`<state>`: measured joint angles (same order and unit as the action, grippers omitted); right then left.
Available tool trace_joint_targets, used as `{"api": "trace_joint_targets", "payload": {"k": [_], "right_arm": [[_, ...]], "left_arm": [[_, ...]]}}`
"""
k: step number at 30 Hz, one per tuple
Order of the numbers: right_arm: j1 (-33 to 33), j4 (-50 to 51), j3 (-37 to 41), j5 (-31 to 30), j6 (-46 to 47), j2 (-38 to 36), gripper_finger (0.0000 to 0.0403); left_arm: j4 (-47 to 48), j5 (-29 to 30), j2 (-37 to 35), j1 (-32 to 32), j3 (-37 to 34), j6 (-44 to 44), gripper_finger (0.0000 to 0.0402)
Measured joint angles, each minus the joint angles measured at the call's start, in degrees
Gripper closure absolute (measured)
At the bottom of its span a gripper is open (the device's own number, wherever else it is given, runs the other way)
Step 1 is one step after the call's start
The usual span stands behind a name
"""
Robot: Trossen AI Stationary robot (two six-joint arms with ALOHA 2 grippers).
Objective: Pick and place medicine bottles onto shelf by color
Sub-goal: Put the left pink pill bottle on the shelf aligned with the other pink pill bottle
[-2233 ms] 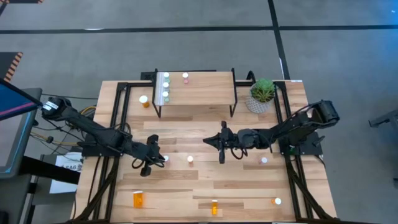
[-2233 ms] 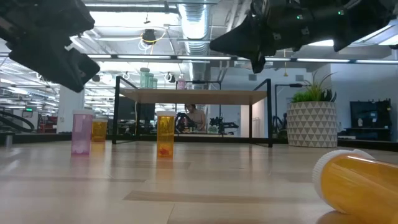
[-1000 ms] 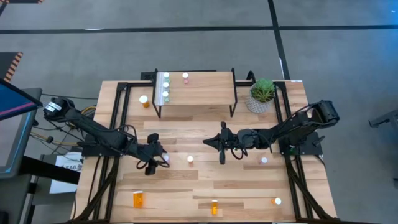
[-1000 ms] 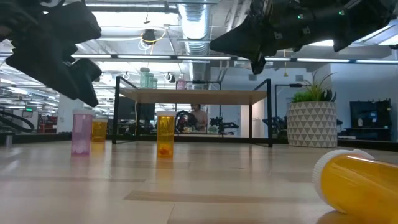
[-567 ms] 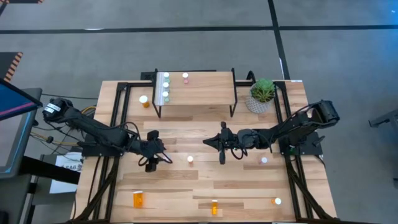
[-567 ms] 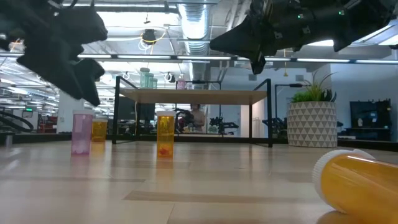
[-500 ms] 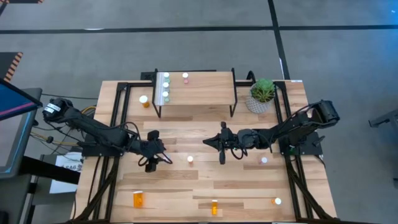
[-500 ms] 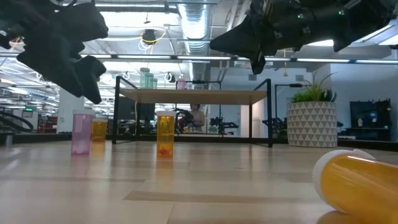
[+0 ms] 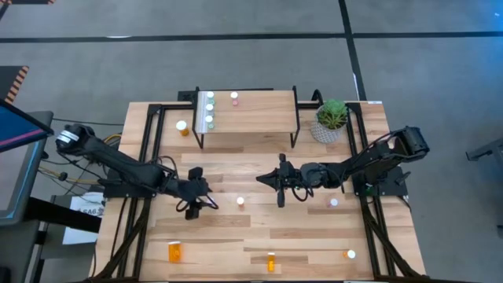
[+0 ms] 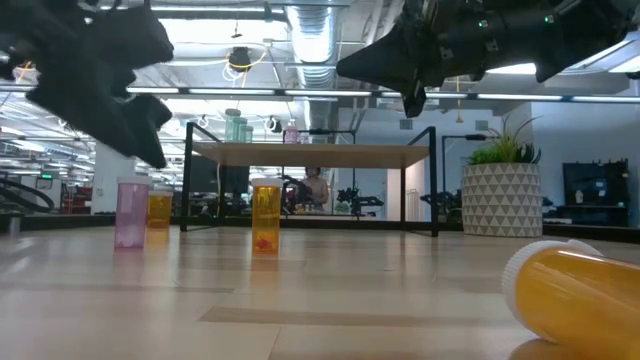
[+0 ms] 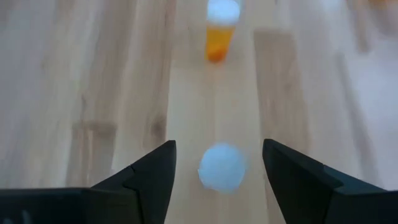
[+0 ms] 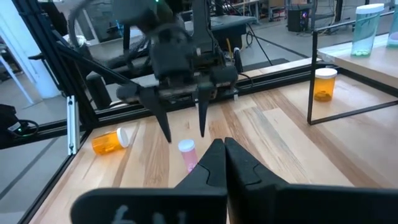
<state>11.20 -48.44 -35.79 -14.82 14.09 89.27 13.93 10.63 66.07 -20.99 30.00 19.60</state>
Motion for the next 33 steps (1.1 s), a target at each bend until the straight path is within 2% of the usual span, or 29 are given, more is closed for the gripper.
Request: {"api": "trace_joint_targets", "payload": {"k": [9,24,27,33], "right_arm": [[0.0,-0.25,-0.02,-0.01,0.0,-0.02,0.0398],[0.01,-0.02,-0.02,-0.01,-0.02,-0.02,0.0398],[0.02,-0.03,-0.02,-0.01,-0.02,-0.02,0.0398],[0.01,-0.03,-0.02,-0.01,-0.02,-0.02,0.0398]], "left_arm": [[-1.85,-0.85,8.09,-0.37,0.48,1.11,0.0175],[0.28,0.2,5.37,-0.35,0.76,1.18,0.0179],[1.03,0.22,5.17,-0.35,0.76,1.4,0.0198],[1.2,0.22,5.17,-0.35,0.76,1.68,0.026]]}}
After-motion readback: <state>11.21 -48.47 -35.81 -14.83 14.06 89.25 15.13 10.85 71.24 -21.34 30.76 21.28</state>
